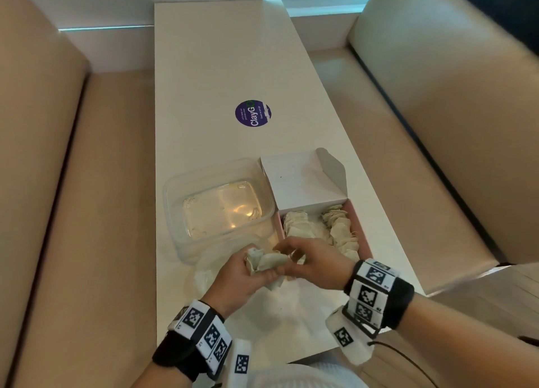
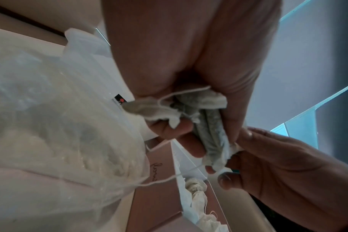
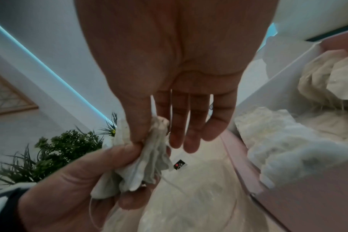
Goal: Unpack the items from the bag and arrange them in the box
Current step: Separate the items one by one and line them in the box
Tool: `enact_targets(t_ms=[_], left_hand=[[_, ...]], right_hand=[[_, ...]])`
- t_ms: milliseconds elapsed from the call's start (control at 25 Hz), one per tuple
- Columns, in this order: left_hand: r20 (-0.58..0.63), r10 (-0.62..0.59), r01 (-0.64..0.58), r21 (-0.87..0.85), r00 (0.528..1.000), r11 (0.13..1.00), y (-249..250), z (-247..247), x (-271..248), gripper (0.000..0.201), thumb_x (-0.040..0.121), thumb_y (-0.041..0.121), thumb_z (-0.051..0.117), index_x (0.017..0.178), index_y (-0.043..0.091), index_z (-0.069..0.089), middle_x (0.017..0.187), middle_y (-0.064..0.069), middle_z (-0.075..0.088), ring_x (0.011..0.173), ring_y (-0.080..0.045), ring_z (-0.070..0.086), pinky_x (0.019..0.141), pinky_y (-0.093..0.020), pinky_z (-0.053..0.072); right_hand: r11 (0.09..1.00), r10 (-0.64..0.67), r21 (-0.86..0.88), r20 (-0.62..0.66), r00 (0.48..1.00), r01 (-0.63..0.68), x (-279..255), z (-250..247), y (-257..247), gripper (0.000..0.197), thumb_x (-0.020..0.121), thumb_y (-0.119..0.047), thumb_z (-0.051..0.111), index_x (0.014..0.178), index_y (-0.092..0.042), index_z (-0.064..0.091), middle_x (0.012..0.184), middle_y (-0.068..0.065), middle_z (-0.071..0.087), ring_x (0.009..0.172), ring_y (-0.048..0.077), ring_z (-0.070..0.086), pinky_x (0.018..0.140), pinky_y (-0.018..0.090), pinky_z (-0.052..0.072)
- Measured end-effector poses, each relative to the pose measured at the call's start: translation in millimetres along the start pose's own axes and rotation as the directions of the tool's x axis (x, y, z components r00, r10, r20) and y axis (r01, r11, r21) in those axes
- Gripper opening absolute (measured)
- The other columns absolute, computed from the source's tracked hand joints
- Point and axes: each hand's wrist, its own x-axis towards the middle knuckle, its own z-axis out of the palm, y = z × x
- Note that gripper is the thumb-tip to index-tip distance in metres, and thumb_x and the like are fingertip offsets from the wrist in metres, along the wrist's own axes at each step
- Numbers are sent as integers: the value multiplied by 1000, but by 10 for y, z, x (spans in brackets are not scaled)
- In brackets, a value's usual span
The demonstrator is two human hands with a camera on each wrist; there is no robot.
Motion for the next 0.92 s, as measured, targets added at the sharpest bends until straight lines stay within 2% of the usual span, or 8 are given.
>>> enact_targets(t_ms=[120,200,360,480,640,720,800,920], left_hand=[[13,-32,33,-18,999,999,-2,30,-14,30,71,25,78,88,8,60,69,7,62,61,-6,56,54,-21,42],[12,-75,76,-27,997,997,-18,50,-25,34,73,30,77,90,5,61,71,0,65,62,-10,58,54,-26,43],[-129,-161,171,68,978,983,-8,76,40,10,86,26,68,79,19,64,78,-6,72,61,-10,63,61,-28,43],[-152,-197,224,180,968,958,-19,107,145,17,85,28,68,78,14,62,68,-3,68,54,-10,61,60,-26,42],[-100,-269,286,252,958,925,-70,287,327,24,81,30,70,75,13,54,57,0,60,53,-18,65,50,-25,38],[-89,-275,288,259,957,922,-59,378,404,21,80,27,69,78,12,54,63,-1,61,51,-20,67,51,-27,43],[-98,-280,297,265,955,918,-36,428,442,17,80,22,68,81,12,55,68,1,62,49,-20,67,55,-26,48],[-103,-276,294,278,956,914,-23,449,455,16,79,18,68,79,16,53,67,3,63,52,-21,68,51,-21,48]], right_hand=[[993,-1,115,-17,1000,3,-8,51,78,4,83,-22,69,84,-20,66,72,-3,64,63,10,58,62,25,49],[980,33,195,-2,999,-32,-61,1,140,16,83,-17,69,72,-26,61,64,-7,61,59,6,59,59,19,46],[984,155,108,-126,980,-141,-201,-333,328,14,87,-18,63,75,-20,56,69,-6,62,58,0,61,57,15,46],[983,184,22,-227,956,-183,-267,-612,529,18,90,-17,58,75,-15,49,74,-3,53,66,13,59,60,22,49],[964,262,10,105,959,-264,-126,-533,596,11,94,-21,52,88,-12,49,83,2,54,76,16,56,72,31,51],[949,294,-188,245,924,-253,6,-446,581,12,96,-26,48,88,-18,44,78,-3,50,76,16,49,68,28,43],[928,315,-296,301,900,-226,114,-385,555,12,97,-25,46,91,-16,41,73,-7,45,70,13,45,61,21,34],[915,338,-333,329,882,-227,199,-350,594,10,96,-23,46,95,-14,41,80,0,50,78,20,48,69,27,36]])
